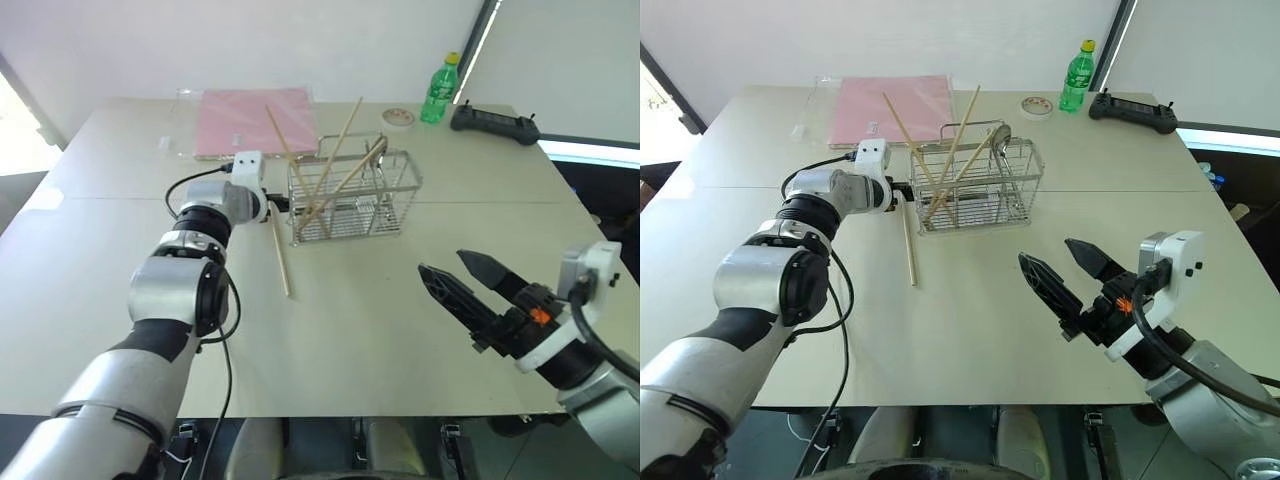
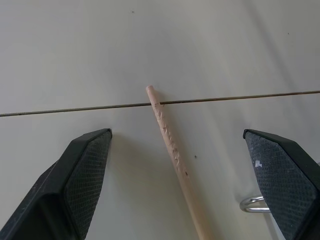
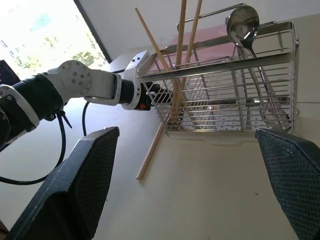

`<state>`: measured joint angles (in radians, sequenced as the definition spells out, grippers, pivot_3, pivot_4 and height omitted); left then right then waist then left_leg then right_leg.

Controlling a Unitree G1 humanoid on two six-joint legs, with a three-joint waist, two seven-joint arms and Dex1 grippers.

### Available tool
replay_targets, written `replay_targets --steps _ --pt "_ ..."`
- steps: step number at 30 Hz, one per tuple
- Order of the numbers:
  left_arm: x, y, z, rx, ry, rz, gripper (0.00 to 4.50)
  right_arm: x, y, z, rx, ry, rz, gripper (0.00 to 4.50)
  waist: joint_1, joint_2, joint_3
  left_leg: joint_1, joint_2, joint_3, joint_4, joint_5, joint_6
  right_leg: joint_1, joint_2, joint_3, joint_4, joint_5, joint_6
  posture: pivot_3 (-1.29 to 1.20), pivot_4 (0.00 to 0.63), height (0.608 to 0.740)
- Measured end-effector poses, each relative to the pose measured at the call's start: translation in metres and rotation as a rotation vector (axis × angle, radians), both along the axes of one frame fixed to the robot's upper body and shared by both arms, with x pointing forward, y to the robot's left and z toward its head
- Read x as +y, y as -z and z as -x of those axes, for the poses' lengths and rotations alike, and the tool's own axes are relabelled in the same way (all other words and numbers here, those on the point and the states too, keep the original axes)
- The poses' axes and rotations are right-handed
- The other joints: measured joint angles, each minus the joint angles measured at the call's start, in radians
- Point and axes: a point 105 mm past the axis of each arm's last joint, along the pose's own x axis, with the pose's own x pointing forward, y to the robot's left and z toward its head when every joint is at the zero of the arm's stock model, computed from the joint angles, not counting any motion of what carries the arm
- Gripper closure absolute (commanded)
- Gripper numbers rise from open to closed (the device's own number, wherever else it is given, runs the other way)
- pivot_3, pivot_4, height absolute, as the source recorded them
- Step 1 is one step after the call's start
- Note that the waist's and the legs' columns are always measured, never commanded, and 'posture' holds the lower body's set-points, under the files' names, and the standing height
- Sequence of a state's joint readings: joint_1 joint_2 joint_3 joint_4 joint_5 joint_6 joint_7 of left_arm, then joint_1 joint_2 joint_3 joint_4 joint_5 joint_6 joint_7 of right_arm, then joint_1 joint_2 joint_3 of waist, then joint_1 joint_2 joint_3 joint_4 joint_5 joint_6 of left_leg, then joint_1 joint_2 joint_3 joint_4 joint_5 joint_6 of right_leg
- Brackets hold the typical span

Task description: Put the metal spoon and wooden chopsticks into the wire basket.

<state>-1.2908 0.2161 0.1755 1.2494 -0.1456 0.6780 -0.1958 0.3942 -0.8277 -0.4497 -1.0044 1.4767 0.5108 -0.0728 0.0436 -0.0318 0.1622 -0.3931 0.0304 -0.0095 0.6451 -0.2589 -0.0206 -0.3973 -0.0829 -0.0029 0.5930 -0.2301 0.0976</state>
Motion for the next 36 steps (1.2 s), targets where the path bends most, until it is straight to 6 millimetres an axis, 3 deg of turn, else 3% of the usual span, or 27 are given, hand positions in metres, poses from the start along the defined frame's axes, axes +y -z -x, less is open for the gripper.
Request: replay_targets --steps 7,14,18,20,24,27,30,34,36 --pt "-0.002 0.004 0.001 0.012 -0.002 0.015 4.24 -0.003 -0.004 0.000 -0.021 0.011 0.014 0.00 -0.004 0.000 0.000 0.000 0.000 0.000 0.000 0.000 0.000 0.000 0.001 0.000 0.000 0.000 0.000 0.00 0.150 0.721" --pt "0.001 0.004 0.001 0.021 -0.019 0.032 4.38 -0.004 -0.005 0.000 -0.024 -0.003 0.012 0.00 -0.004 0.000 0.000 0.000 0.000 0.000 0.000 0.000 0.000 0.000 0.001 0.000 0.000 0.000 0.000 0.00 0.150 0.721" --pt "0.012 0.003 0.001 0.024 -0.053 0.024 4.38 -0.004 -0.006 -0.002 -0.026 -0.012 0.007 0.00 -0.008 0.000 0.000 0.001 0.001 0.000 0.000 0.000 0.000 -0.001 0.001 0.000 0.001 0.000 0.000 0.00 0.150 0.721" --pt "0.024 0.000 0.000 0.015 -0.086 0.012 4.38 -0.005 -0.006 -0.003 -0.024 -0.015 0.008 0.00 -0.008 0.000 0.000 0.001 0.001 0.000 -0.001 0.000 0.000 -0.001 0.001 0.000 0.001 0.000 0.000 0.00 0.150 0.721" --pt "0.071 -0.017 -0.005 -0.049 -0.219 -0.006 4.38 -0.005 -0.007 -0.004 -0.019 -0.035 0.027 0.00 -0.007 0.000 0.000 0.001 0.002 0.000 -0.003 0.000 0.000 -0.003 0.002 0.000 0.002 0.000 0.000 0.00 0.150 0.721" --pt "0.102 -0.040 -0.008 -0.150 -0.310 0.027 4.38 -0.008 -0.008 -0.005 -0.020 -0.033 0.033 0.00 -0.003 0.000 0.000 0.000 0.001 0.000 -0.003 0.000 0.000 -0.003 0.002 0.000 0.001 0.000 0.000 0.00 0.150 0.721" --pt "0.114 -0.081 -0.015 -0.333 -0.323 0.155 4.38 -0.010 -0.011 -0.006 -0.023 -0.041 0.042 0.00 0.001 -0.001 0.001 -0.001 0.001 0.000 -0.003 0.000 0.000 -0.002 0.000 -0.001 0.000 0.000 0.000 0.00 0.150 0.721" --pt "0.094 -0.167 -0.012 -0.692 -0.161 0.321 4.38 -0.008 -0.010 -0.005 -0.013 -0.057 0.043 0.00 -0.002 -0.002 0.001 -0.002 0.001 0.001 -0.001 0.000 0.000 -0.002 -0.002 0.000 -0.001 0.000 -0.001 0.00 0.150 0.721" --pt "0.071 -0.227 0.007 -0.922 -0.014 0.416 4.38 -0.008 -0.010 -0.006 -0.005 -0.072 0.055 0.00 -0.004 -0.002 0.001 -0.002 0.001 0.002 -0.002 0.000 0.000 -0.002 -0.005 0.000 -0.001 0.001 -0.001 0.00 0.150 0.721"
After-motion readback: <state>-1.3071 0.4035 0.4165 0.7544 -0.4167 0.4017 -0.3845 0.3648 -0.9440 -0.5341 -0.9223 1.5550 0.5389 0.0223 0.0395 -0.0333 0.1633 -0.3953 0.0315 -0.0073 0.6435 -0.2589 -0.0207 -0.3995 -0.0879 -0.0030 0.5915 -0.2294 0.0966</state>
